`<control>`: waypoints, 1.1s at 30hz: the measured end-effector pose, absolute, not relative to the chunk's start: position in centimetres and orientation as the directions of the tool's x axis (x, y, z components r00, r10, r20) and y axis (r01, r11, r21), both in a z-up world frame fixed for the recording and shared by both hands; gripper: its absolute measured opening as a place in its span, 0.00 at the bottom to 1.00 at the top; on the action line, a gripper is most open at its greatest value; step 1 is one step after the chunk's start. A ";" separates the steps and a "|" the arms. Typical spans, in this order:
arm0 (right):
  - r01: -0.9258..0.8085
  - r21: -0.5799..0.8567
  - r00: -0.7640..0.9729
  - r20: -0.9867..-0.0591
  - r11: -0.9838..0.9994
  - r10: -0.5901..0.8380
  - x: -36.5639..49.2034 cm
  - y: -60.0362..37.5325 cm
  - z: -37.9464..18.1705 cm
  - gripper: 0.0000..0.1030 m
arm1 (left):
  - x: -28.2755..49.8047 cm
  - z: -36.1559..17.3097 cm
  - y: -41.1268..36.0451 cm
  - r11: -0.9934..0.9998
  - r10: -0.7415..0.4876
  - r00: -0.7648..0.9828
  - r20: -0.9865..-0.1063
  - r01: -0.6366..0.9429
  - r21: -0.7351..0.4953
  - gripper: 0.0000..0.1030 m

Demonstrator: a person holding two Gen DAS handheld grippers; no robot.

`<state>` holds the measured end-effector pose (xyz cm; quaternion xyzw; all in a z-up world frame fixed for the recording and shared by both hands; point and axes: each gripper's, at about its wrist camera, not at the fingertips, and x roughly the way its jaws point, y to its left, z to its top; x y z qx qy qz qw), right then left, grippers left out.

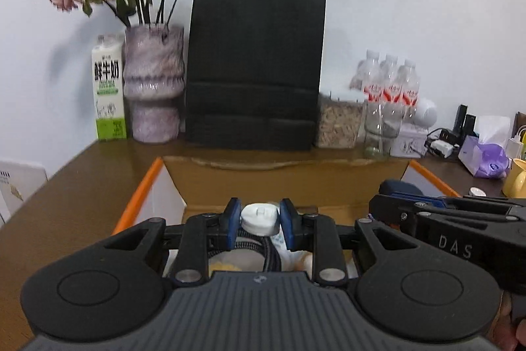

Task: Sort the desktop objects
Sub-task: 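Carry white cap and orange toy into the box and open both tools, then move both tools back toward the white lid and yellow block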

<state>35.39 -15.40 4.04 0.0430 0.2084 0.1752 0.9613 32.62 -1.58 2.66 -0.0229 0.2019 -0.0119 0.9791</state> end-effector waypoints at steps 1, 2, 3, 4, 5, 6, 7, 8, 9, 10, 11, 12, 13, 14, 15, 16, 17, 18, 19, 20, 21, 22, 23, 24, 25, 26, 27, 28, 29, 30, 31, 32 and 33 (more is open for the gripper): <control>-0.319 0.150 0.851 -0.390 0.936 0.353 35.4 -15.3 3.7 0.13 | 32.6 2.6 -1.7 0.999 -0.023 0.921 -0.390 0.010 -0.037 0.26; -0.319 0.140 0.853 -0.390 0.938 0.348 35.3 -15.2 3.6 0.13 | 32.6 2.5 -1.8 1.000 -0.018 0.923 -0.384 0.009 -0.027 0.26; -0.320 0.130 0.855 -0.388 0.939 0.345 35.1 -15.1 3.5 0.13 | 32.5 2.5 -1.9 1.000 -0.016 0.926 -0.377 0.010 -0.019 0.26; -0.321 0.123 0.856 -0.386 0.939 0.343 35.0 -15.0 3.5 0.13 | 32.3 2.4 -2.0 1.000 -0.015 0.928 -0.373 0.010 -0.015 0.26; -0.320 0.118 0.859 -0.382 0.940 0.341 34.8 -14.9 3.4 0.13 | 32.3 2.4 -2.1 1.000 -0.015 0.929 -0.369 0.011 -0.012 0.26; -0.320 0.115 0.860 -0.380 0.940 0.340 34.6 -14.9 3.4 0.13 | 32.1 2.4 -2.2 1.000 -0.015 0.932 -0.361 0.014 -0.007 0.26; -0.322 0.117 0.861 -0.376 0.939 0.342 34.4 -15.0 3.5 0.13 | 31.9 2.4 -2.2 1.000 -0.014 0.937 -0.350 0.014 -0.004 0.28; -0.327 0.127 0.862 -0.367 0.937 0.350 34.1 -15.2 3.5 0.16 | 31.6 2.5 -2.3 1.000 -0.008 0.942 -0.337 0.007 -0.003 0.32; -0.328 0.143 0.864 -0.355 0.934 0.358 33.8 -15.5 3.7 0.21 | 31.4 2.7 -2.3 1.000 0.000 0.946 -0.323 -0.002 -0.003 0.49; -0.329 0.158 0.866 -0.344 0.931 0.364 33.5 -15.8 3.9 0.28 | 30.8 2.9 -2.2 1.000 0.017 0.950 -0.311 -0.018 -0.002 0.65; -0.330 0.170 0.869 -0.330 0.929 0.369 33.2 -16.1 4.2 0.54 | 30.2 3.2 -2.0 0.999 0.047 0.955 -0.292 -0.050 -0.003 0.72; -0.324 0.173 0.877 -0.314 0.930 0.364 32.9 -16.3 4.6 0.61 | 29.6 3.6 -1.7 0.997 0.069 0.962 -0.264 -0.074 -0.007 0.84; -0.301 0.164 0.896 -0.289 0.939 0.338 32.3 -16.6 4.9 0.78 | 29.1 4.0 -1.4 0.996 0.083 0.969 -0.234 -0.089 -0.016 0.97; -0.291 0.158 0.908 -0.266 0.944 0.324 31.8 -16.8 5.2 0.93 | 28.7 4.4 -1.1 0.995 0.091 0.973 -0.211 -0.099 -0.027 1.00; -0.291 0.163 0.913 -0.247 0.943 0.325 31.5 -17.1 5.5 1.00 | 28.1 4.7 -0.8 0.994 0.096 0.979 -0.181 -0.105 -0.042 1.00; -0.298 0.178 0.915 -0.226 0.938 0.333 31.1 -17.4 5.8 1.00 | 27.7 4.9 -0.6 0.993 0.096 0.982 -0.162 -0.105 -0.050 1.00; -0.301 0.187 0.915 -0.220 0.935 0.339 30.9 -17.6 6.0 1.00 | 27.5 5.1 -0.6 0.993 0.100 0.983 -0.154 -0.109 -0.052 1.00; -0.302 0.188 0.914 -0.222 0.935 0.340 30.8 -17.7 6.1 1.00 | 27.3 5.1 -0.7 0.992 0.108 0.983 -0.147 -0.116 -0.050 1.00; -0.301 0.183 0.914 -0.223 0.936 0.338 30.7 -17.7 6.1 1.00 | 27.2 5.1 -0.7 0.992 0.113 0.983 -0.147 -0.121 -0.047 1.00; -0.300 0.174 0.915 -0.224 0.938 0.334 30.5 -17.6 6.1 1.00 | 27.2 5.0 -0.8 0.992 0.115 0.982 -0.150 -0.123 -0.043 1.00; -0.299 0.163 0.916 -0.228 0.940 0.330 30.5 -17.4 6.0 1.00 | 27.3 4.9 -1.0 0.992 0.117 0.981 -0.155 -0.124 -0.038 1.00; -0.297 0.153 0.916 -0.233 0.943 0.326 30.5 -17.3 6.0 1.00 | 27.3 4.8 -1.0 0.991 0.122 0.979 -0.161 -0.129 -0.032 1.00; -0.295 0.148 0.916 -0.237 0.944 0.323 30.4 -17.3 5.9 1.00 | 27.4 4.6 -1.1 0.991 0.124 0.978 -0.167 -0.131 -0.029 1.00; -0.293 0.146 0.915 -0.245 0.945 0.322 30.5 -17.3 5.9 1.00 | 27.5 4.5 -1.1 0.991 0.124 0.977 -0.176 -0.130 -0.027 1.00; -0.293 0.147 0.912 -0.253 0.945 0.322 30.5 -17.2 5.8 1.00 | 27.6 4.4 -1.0 0.991 0.123 0.976 -0.181 -0.130 -0.029 1.00; -0.293 0.148 0.909 -0.263 0.944 0.324 30.6 -17.2 5.8 1.00 | 27.5 4.3 -1.1 0.991 0.121 0.975 -0.185 -0.128 -0.030 1.00; -0.294 0.148 0.907 -0.268 0.944 0.324 30.6 -17.2 5.7 1.00 | 27.6 4.2 -1.1 0.991 0.121 0.975 -0.188 -0.129 -0.031 1.00; -0.292 0.146 0.907 -0.270 0.945 0.322 30.5 -17.1 5.7 1.00 | 27.4 4.1 -1.1 0.991 0.121 0.974 -0.189 -0.129 -0.031 1.00; -0.289 0.143 0.908 -0.272 0.946 0.319 30.5 -17.1 5.6 1.00 | 27.4 4.0 -1.2 0.991 0.121 0.974 -0.190 -0.129 -0.029 1.00; -0.286 0.137 0.910 -0.272 0.948 0.314 30.4 -17.1 5.6 1.00 | 27.3 4.0 -1.2 0.991 0.121 0.975 -0.189 -0.128 -0.029 1.00; -0.284 0.132 0.911 -0.271 0.950 0.310 30.3 -17.1 5.6 1.00 | 27.3 3.9 -1.1 0.991 0.120 0.975 -0.187 -0.128 -0.031 1.00; -0.285 0.127 0.911 -0.270 0.950 0.310 30.1 -17.1 5.6 1.00 | 27.3 3.8 -1.2 0.991 0.122 0.974 -0.189 -0.130 -0.033 1.00; -0.287 0.125 0.911 -0.272 0.950 0.311 30.0 -17.0 5.6 1.00 | 27.3 3.7 -1.2 0.991 0.124 0.973 -0.194 -0.132 -0.030 1.00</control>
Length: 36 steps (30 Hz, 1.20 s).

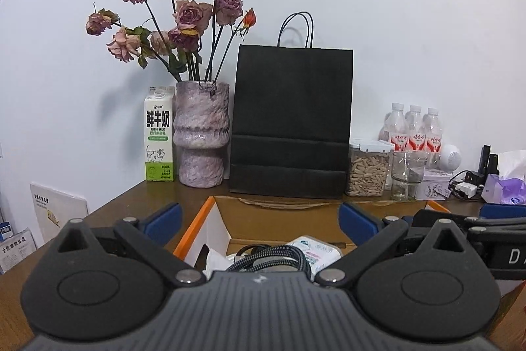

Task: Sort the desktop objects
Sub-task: 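Move both tools back toward the white lid and yellow block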

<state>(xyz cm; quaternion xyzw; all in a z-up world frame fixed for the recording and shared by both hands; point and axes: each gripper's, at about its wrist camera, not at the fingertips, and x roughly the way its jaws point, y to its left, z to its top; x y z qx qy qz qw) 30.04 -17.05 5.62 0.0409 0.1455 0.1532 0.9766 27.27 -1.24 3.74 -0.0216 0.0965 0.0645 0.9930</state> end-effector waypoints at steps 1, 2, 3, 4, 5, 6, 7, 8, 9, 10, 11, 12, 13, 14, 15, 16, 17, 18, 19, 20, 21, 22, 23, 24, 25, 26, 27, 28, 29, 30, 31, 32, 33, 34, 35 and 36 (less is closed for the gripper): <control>-0.287 0.123 0.911 -0.272 0.950 0.311 30.0 -17.0 5.7 1.00 | 27.3 3.7 -1.3 0.991 0.125 0.972 -0.201 -0.134 -0.031 1.00; -0.287 0.121 0.912 -0.270 0.950 0.310 29.9 -17.0 5.6 1.00 | 27.4 3.6 -1.3 0.990 0.124 0.970 -0.208 -0.134 -0.035 1.00; -0.287 0.120 0.912 -0.269 0.950 0.309 29.8 -17.0 5.7 1.00 | 27.4 3.5 -1.3 0.990 0.123 0.969 -0.215 -0.134 -0.038 1.00; -0.286 0.119 0.912 -0.270 0.951 0.308 29.8 -17.0 5.6 1.00 | 27.4 3.5 -1.4 0.990 0.124 0.967 -0.222 -0.136 -0.038 1.00; -0.286 0.119 0.912 -0.271 0.951 0.308 29.7 -17.0 5.6 1.00 | 27.4 3.4 -1.5 0.990 0.127 0.966 -0.226 -0.139 -0.036 1.00; -0.287 0.118 0.911 -0.272 0.951 0.309 29.6 -17.0 5.5 1.00 | 27.3 3.3 -1.6 0.989 0.131 0.964 -0.231 -0.143 -0.035 1.00; -0.285 0.115 0.912 -0.274 0.952 0.306 29.4 -17.0 5.4 1.00 | 27.2 3.2 -1.6 0.989 0.133 0.963 -0.233 -0.145 -0.035 1.00; -0.280 0.113 0.913 -0.275 0.953 0.301 29.3 -17.1 5.3 1.00 | 27.0 3.0 -1.7 0.989 0.136 0.962 -0.235 -0.148 -0.032 1.00; -0.276 0.108 0.915 -0.276 0.955 0.295 29.1 -17.1 5.1 1.00 | 26.8 2.9 -1.9 0.989 0.135 0.963 -0.232 -0.145 -0.026 1.00; -0.272 0.101 0.916 -0.276 0.957 0.290 28.9 -17.1 5.0 1.00 | 26.6 2.8 -2.0 0.990 0.132 0.965 -0.228 -0.140 -0.019 1.00; -0.269 0.091 0.920 -0.269 0.959 0.284 28.5 -17.1 4.9 1.00 | 26.4 2.7 -2.1 0.991 0.131 0.966 -0.224 -0.136 -0.011 1.00; -0.267 0.083 0.923 -0.265 0.960 0.279 28.3 -17.1 4.9 1.00 | 26.1 2.7 -2.3 0.990 0.134 0.967 -0.219 -0.138 -0.004 1.00; -0.264 0.075 0.925 -0.262 0.962 0.275 28.0 -17.2 4.8 1.00 | 25.9 2.7 -2.4 0.990 0.137 0.967 -0.213 -0.140 0.002 1.00; -0.263 0.070 0.927 -0.259 0.962 0.272 27.7 -17.2 4.8 1.00 | 25.6 2.6 -2.5 0.990 0.138 0.969 -0.205 -0.139 0.009 1.00; -0.264 0.069 0.927 -0.256 0.962 0.273 27.5 -17.3 4.7 1.00 | 25.3 2.6 -2.6 0.990 0.142 0.970 -0.199 -0.141 0.018 1.00; -0.269 0.068 0.926 -0.256 0.961 0.278 27.2 -17.3 4.6 1.00 | 25.1 2.5 -2.7 0.989 0.146 0.970 -0.195 -0.145 0.023 1.00; -0.274 0.064 0.924 -0.258 0.959 0.282 26.9 -17.3 4.5 1.00 | 24.9 2.5 -2.7 0.989 0.146 0.970 -0.194 -0.144 0.024 1.00; -0.276 0.060 0.924 -0.257 0.959 0.282 26.7 -17.4 4.4 1.00 | 24.6 2.4 -2.7 0.990 0.144 0.970 -0.194 -0.143 0.022 1.00; -0.277 0.055 0.925 -0.256 0.959 0.282 26.3 -17.4 4.3 1.00 | 24.5 2.4 -2.7 0.990 0.142 0.971 -0.194 -0.140 0.022 1.00; -0.278 0.050 0.925 -0.256 0.959 0.282 26.0 -17.4 4.2 1.00 | 24.3 2.4 -2.7 0.990 0.139 0.971 -0.194 -0.137 0.023 1.00; -0.278 0.047 0.925 -0.256 0.959 0.281 25.8 -17.4 4.1 1.00 | 24.1 2.3 -2.8 0.990 0.143 0.970 -0.196 -0.141 0.028 1.00; -0.276 0.044 0.926 -0.256 0.960 0.278 25.4 -17.5 4.0 1.00 | 23.8 2.2 -2.8 0.989 0.147 0.969 -0.199 -0.144 0.033 1.00; -0.272 0.044 0.927 -0.256 0.961 0.274 25.1 -17.6 3.9 1.00 | 23.6 2.2 -2.8 0.989 0.149 0.968 -0.203 -0.145 0.039 1.00; -0.269 0.044 0.927 -0.259 0.962 0.271 24.8 -17.8 3.8 1.00 | 23.4 2.1 -2.8 0.988 0.153 0.966 -0.207 -0.147 0.045 1.00; -0.265 0.046 0.927 -0.263 0.963 0.268 24.5 -17.9 3.6 1.00 | 23.1 2.0 -2.8 0.987 0.162 0.965 -0.207 -0.154 0.052 1.00; -0.263 0.047 0.926 -0.269 0.964 0.266 24.3 -18.1 3.4 1.00 | 22.8 2.0 -2.8 0.986 0.167 0.965 -0.204 -0.159 0.056 1.00; -0.258 0.047 0.924 -0.278 0.965 0.261 24.1 -18.3 3.2 1.00 | 22.5 2.0 -2.8 0.985 0.170 0.965 -0.201 -0.161 0.058 1.00; -0.254 0.046 0.923 -0.287 0.966 0.256 23.9 -18.5 3.0 1.00 | 22.2 1.9 -2.7 0.985 0.172 0.965 -0.198 -0.163 0.060 1.00; -0.248 0.045 0.922 -0.296 0.968 0.250 23.5 -18.6 2.7 1.00 | 21.8 1.9 -2.7 0.984 0.175 0.965 -0.195 -0.166 0.062 1.00; -0.243 0.044 0.921 -0.302 0.969 0.245 23.2 -18.7 2.5 1.00 | 21.4 1.8 -2.7 0.984 0.177 0.965 -0.191 -0.168 0.065 1.00; -0.239 0.041 0.921 -0.306 0.970 0.240 22.8 -18.8 2.3 1.00 | 21.0 1.7 -2.7 0.983 0.178 0.966 -0.188 -0.168 0.070 1.00; -0.234 0.036 0.924 -0.303 0.972 0.234 22.3 -18.9 2.1 1.00 | 20.7 1.7 -2.7 0.983 0.178 0.966 -0.186 -0.167 0.074 1.00; -0.229 0.032 0.927 -0.300 0.973 0.228 21.9 -19.0 2.0 1.00 | 20.3 1.6 -2.8 0.983 0.179 0.967 -0.183 -0.167 0.078 1.00; -0.222 0.027 0.930 -0.295 0.975 0.220 21.4 -19.1 1.9 1.00 | 20.0 1.5 -2.8 0.982 0.181 0.967 -0.181 -0.169 0.084 1.00; -0.215 0.020 0.934 -0.288 0.976 0.212 20.9 -19.1 1.9 1.00 | 19.6 1.4 -2.8 0.982 0.183 0.966 -0.181 -0.170 0.088 1.00; -0.214 0.016 0.935 -0.286 0.977 0.209 20.6 -19.2 1.8 1.00 | 19.2 1.4 -2.7 0.982 0.182 0.966 -0.183 -0.168 0.088 1.00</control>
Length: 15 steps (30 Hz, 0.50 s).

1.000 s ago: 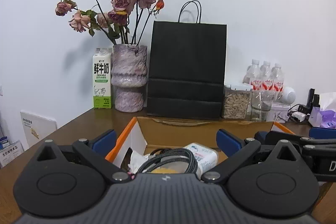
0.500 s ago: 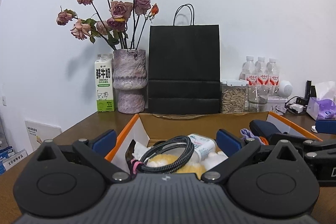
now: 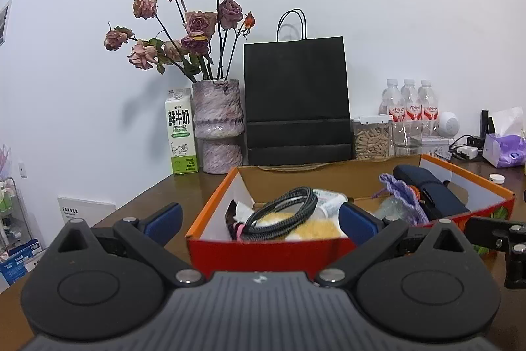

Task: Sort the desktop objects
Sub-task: 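Move both tools back toward the white lid and yellow block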

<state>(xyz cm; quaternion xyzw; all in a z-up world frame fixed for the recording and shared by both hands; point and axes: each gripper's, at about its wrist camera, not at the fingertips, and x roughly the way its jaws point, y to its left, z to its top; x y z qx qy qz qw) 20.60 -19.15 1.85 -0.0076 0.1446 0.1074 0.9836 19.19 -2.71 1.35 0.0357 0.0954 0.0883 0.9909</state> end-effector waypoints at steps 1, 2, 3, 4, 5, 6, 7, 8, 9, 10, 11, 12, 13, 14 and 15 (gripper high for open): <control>-0.216 0.012 0.933 -0.292 0.976 0.210 20.3 -19.1 1.7 1.00 | 18.9 1.3 -2.6 0.982 0.179 0.966 -0.185 -0.166 0.085 1.00; -0.219 0.005 0.930 -0.301 0.976 0.211 20.0 -19.1 1.6 1.00 | 18.5 1.2 -2.4 0.982 0.180 0.965 -0.189 -0.167 0.083 1.00; -0.221 -0.003 0.927 -0.311 0.975 0.209 19.9 -19.0 1.6 1.00 | 18.3 1.2 -2.3 0.982 0.186 0.963 -0.195 -0.173 0.081 1.00; -0.223 -0.010 0.926 -0.315 0.975 0.209 19.6 -18.9 1.5 1.00 | 18.1 1.2 -2.1 0.980 0.194 0.961 -0.198 -0.182 0.079 1.00; -0.226 -0.013 0.926 -0.314 0.974 0.211 19.3 -18.9 1.6 1.00 | 17.8 1.2 -1.8 0.979 0.203 0.959 -0.199 -0.192 0.073 1.00; -0.228 -0.016 0.924 -0.317 0.973 0.212 19.0 -18.8 1.6 1.00 | 17.6 1.2 -1.5 0.979 0.201 0.958 -0.205 -0.191 0.065 1.00; -0.230 -0.019 0.922 -0.324 0.973 0.212 18.8 -18.8 1.6 1.00 | 17.5 1.2 -1.3 0.981 0.195 0.957 -0.217 -0.186 0.060 1.00; -0.231 -0.022 0.921 -0.329 0.973 0.211 18.6 -18.7 1.6 1.00 | 17.4 1.1 -1.1 0.982 0.189 0.953 -0.236 -0.180 0.056 1.00; -0.230 -0.025 0.920 -0.332 0.973 0.209 18.3 -18.7 1.5 1.00 | 17.2 1.1 -0.9 0.982 0.188 0.951 -0.246 -0.179 0.056 1.00; -0.230 -0.027 0.919 -0.335 0.973 0.208 18.1 -18.6 1.5 1.00 | 17.0 1.1 -0.7 0.983 0.184 0.950 -0.254 -0.175 0.058 1.00; -0.233 -0.026 0.916 -0.341 0.972 0.210 17.9 -18.6 1.5 1.00 | 16.8 1.1 -0.6 0.984 0.179 0.948 -0.263 -0.168 0.063 1.00; -0.238 -0.024 0.912 -0.349 0.971 0.215 17.8 -18.7 1.5 1.00 | 16.6 1.0 -0.4 0.985 0.173 0.946 -0.274 -0.160 0.070 1.00; -0.246 -0.021 0.907 -0.357 0.969 0.222 17.6 -18.7 1.5 1.00 | 16.5 0.9 -0.3 0.985 0.168 0.944 -0.284 -0.153 0.077 1.00; -0.257 -0.017 0.900 -0.368 0.966 0.233 17.5 -18.7 1.4 1.00 | 16.3 0.9 -0.1 0.986 0.164 0.941 -0.296 -0.146 0.082 1.00; -0.267 -0.014 0.893 -0.381 0.964 0.241 17.4 -18.7 1.3 1.00 | 16.1 0.8 0.0 0.986 0.160 0.939 -0.303 -0.141 0.084 1.00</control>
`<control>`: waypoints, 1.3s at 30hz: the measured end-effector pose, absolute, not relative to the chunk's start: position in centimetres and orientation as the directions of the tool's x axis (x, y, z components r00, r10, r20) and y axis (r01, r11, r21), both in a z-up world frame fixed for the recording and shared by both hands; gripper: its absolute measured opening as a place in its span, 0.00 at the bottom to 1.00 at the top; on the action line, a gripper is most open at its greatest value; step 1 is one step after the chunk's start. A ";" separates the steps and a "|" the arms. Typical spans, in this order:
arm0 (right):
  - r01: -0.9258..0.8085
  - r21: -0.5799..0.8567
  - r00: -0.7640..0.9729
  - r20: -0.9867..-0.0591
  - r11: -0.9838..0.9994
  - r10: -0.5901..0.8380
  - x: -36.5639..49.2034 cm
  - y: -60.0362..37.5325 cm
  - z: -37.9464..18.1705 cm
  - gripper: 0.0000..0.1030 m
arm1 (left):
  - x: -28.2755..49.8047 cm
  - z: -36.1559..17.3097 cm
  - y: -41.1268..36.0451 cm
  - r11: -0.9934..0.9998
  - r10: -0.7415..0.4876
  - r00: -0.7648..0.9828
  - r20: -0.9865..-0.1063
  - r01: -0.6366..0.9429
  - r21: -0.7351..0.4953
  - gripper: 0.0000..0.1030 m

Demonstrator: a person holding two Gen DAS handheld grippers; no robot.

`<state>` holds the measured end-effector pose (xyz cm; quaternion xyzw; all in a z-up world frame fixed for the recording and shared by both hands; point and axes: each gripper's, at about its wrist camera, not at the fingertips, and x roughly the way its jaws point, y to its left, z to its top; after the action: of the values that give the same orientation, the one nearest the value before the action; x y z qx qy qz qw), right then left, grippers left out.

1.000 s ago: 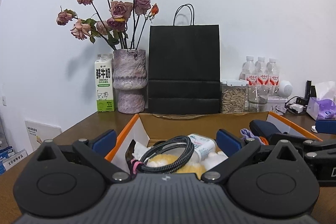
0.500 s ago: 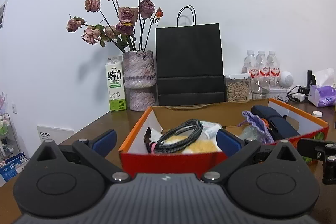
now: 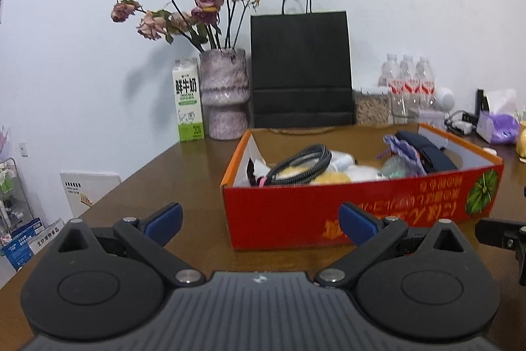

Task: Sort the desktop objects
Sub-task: 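Move both tools back toward the white lid and yellow block, then grasp the large white lid with the right tool while the left tool grasps the yellow block with black cable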

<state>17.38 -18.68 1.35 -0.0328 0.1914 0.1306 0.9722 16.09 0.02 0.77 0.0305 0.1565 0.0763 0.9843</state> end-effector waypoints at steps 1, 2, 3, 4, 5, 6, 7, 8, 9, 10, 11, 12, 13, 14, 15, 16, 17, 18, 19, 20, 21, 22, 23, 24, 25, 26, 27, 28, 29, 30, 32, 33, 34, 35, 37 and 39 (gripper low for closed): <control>-0.272 -0.012 0.887 -0.392 0.962 0.245 17.3 -18.6 1.3 1.00 | 15.9 0.7 0.2 0.987 0.155 0.936 -0.316 -0.134 0.087 1.00; -0.274 -0.014 0.883 -0.400 0.962 0.246 17.3 -18.6 1.2 1.00 | 15.8 0.6 0.4 0.987 0.153 0.931 -0.332 -0.128 0.094 1.00; -0.276 -0.018 0.879 -0.409 0.961 0.245 17.2 -18.4 1.2 1.00 | 15.8 0.5 0.5 0.987 0.153 0.925 -0.347 -0.126 0.099 1.00; -0.282 -0.021 0.873 -0.421 0.959 0.247 17.2 -18.3 1.1 1.00 | 15.7 0.4 0.7 0.988 0.149 0.921 -0.360 -0.121 0.101 1.00; -0.289 -0.025 0.865 -0.435 0.957 0.250 17.3 -18.1 1.0 1.00 | 15.6 0.4 1.0 0.989 0.140 0.918 -0.372 -0.111 0.097 1.00; -0.297 -0.028 0.857 -0.449 0.954 0.254 17.3 -17.9 0.9 1.00 | 15.5 0.3 1.2 0.990 0.132 0.915 -0.381 -0.105 0.092 1.00; -0.305 -0.029 0.847 -0.464 0.952 0.258 17.4 -17.7 0.8 1.00 | 15.4 0.3 1.4 0.991 0.128 0.912 -0.390 -0.101 0.089 1.00; -0.314 -0.031 0.838 -0.478 0.949 0.262 17.4 -17.5 0.7 1.00 | 15.5 0.2 1.7 0.991 0.125 0.906 -0.403 -0.099 0.086 1.00; -0.322 -0.029 0.830 -0.490 0.946 0.267 17.4 -17.3 0.6 1.00 | 15.5 0.1 1.9 0.992 0.124 0.901 -0.416 -0.098 0.083 1.00; -0.329 -0.019 0.820 -0.501 0.944 0.276 17.4 -17.1 0.5 1.00 | 15.6 0.0 2.1 0.992 0.123 0.893 -0.432 -0.099 0.078 1.00; -0.338 -0.006 0.810 -0.511 0.941 0.288 17.5 -17.1 0.4 1.00 | 15.7 -0.1 2.4 0.993 0.120 0.886 -0.448 -0.098 0.072 1.00; -0.347 0.010 0.800 -0.519 0.938 0.301 17.4 -17.0 0.3 0.99 | 15.8 -0.2 2.6 0.993 0.118 0.879 -0.462 -0.100 0.065 1.00; -0.356 0.021 0.792 -0.524 0.934 0.313 17.3 -16.8 0.3 0.98 | 15.8 -0.3 2.9 0.993 0.117 0.874 -0.472 -0.101 0.058 1.00; -0.362 0.025 0.787 -0.528 0.932 0.319 17.2 -16.6 0.2 0.97 | 15.7 -0.3 3.1 0.993 0.114 0.870 -0.479 -0.102 0.051 1.00; -0.368 0.025 0.783 -0.531 0.929 0.324 17.1 -16.4 0.2 0.95 | 15.6 -0.4 3.3 0.994 0.110 0.868 -0.483 -0.102 0.043 1.00; -0.377 0.024 0.777 -0.537 0.926 0.330 17.0 -16.1 0.2 0.93 | 15.5 -0.4 3.5 0.994 0.107 0.867 -0.487 -0.103 0.035 1.00; -0.388 0.022 0.768 -0.545 0.921 0.336 17.0 -15.7 0.1 0.93 | 15.4 -0.4 3.7 0.994 0.106 0.865 -0.490 -0.106 0.029 1.00; -0.397 0.017 0.760 -0.555 0.918 0.339 17.0 -15.2 0.0 0.93 | 15.3 -0.5 3.9 0.994 0.107 0.863 -0.493 -0.108 0.026 1.00; -0.403 0.012 0.752 -0.565 0.915 0.338 17.1 -14.7 0.0 0.93 | 15.2 -0.5 4.0 0.994 0.106 0.861 -0.498 -0.109 0.024 1.00; -0.406 0.005 0.745 -0.578 0.914 0.334 17.1 -14.2 -0.2 0.89 | 15.1 -0.5 4.1 0.994 0.105 0.858 -0.503 -0.109 0.022 1.00; -0.410 0.001 0.738 -0.588 0.912 0.332 17.3 -13.8 -0.2 0.81 | 15.1 -0.5 4.2 0.994 0.104 0.856 -0.506 -0.109 0.018 1.00; -0.410 0.001 0.731 -0.597 0.912 0.330 17.4 -13.4 -0.3 0.76 | 15.1 -0.5 4.2 0.994 0.102 0.855 -0.509 -0.110 0.014 1.00; -0.409 0.007 0.723 -0.608 0.913 0.329 17.5 -13.1 -0.5 0.67 | 15.0 -0.5 4.3 0.994 0.102 0.854 -0.510 -0.112 0.011 1.00; -0.409 0.015 0.718 -0.611 0.912 0.332 17.6 -12.9 -0.5 0.58 | 15.0 -0.6 4.3 0.994 0.102 0.853 -0.512 -0.113 0.010 1.00; -0.413 0.023 0.719 -0.606 0.910 0.341 17.5 -12.9 -0.5 0.51 | 15.1 -0.6 4.3 0.994 0.102 0.852 -0.514 -0.112 0.011 1.00; -0.417 0.021 0.721 -0.601 0.909 0.345 17.4 -12.8 -0.4 0.37 | 15.1 -0.6 4.3 0.994 0.102 0.851 -0.516 -0.111 0.014 1.00; -0.422 0.025 0.721 -0.597 0.906 0.352 17.4 -12.9 -0.5 0.38 | 15.0 -0.5 4.2 0.994 0.105 0.851 -0.515 -0.111 0.019 1.00; -0.426 0.033 0.718 -0.596 0.904 0.360 17.3 -12.9 -0.5 0.38 | 15.0 -0.5 4.1 0.994 0.107 0.852 -0.513 -0.111 0.024 1.00; -0.429 0.043 0.715 -0.594 0.902 0.369 17.2 -13.1 -0.4 0.38 | 15.0 -0.5 3.9 0.994 0.106 0.852 -0.513 -0.108 0.026 1.00; -0.430 0.052 0.715 -0.589 0.901 0.375 17.1 -13.4 -0.4 0.38 | 15.0 -0.6 3.8 0.994 0.102 0.852 -0.514 -0.104 0.023 1.00; -0.424 0.063 0.723 -0.578 0.904 0.379 17.0 -14.0 -0.2 0.38 | 15.0 -0.6 3.2 0.996 0.088 0.853 -0.514 -0.092 0.019 1.00; -0.416 0.066 0.729 -0.572 0.907 0.376 17.0 -14.3 -0.1 0.38 | 15.1 -0.6 2.8 0.996 0.083 0.854 -0.514 -0.085 0.021 1.00; -0.409 0.070 0.733 -0.568 0.910 0.373 17.0 -14.7 0.0 0.38 | 15.2 -0.6 2.3 0.997 0.077 0.854 -0.514 -0.075 0.024 1.00; -0.401 0.074 0.738 -0.564 0.913 0.369 17.0 -15.2 0.0 0.38 | 15.2 -0.6 1.7 0.998 0.066 0.855 -0.515 -0.060 0.029 1.00; -0.373 0.074 0.752 -0.559 0.925 0.349 17.2 -16.3 0.1 0.38 | 15.4 -0.6 0.6 0.999 0.049 0.856 -0.514 -0.035 0.037 1.00; -0.346 0.078 0.763 -0.556 0.935 0.329 17.4 -17.5 0.1 0.38 | 15.8 -0.7 -0.5 0.999 0.039 0.858 -0.511 -0.017 0.047 1.00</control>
<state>17.41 -17.47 0.10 -0.0143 0.2932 0.1797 0.9389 15.76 -0.49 -0.67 0.0205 0.2657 0.0146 0.9637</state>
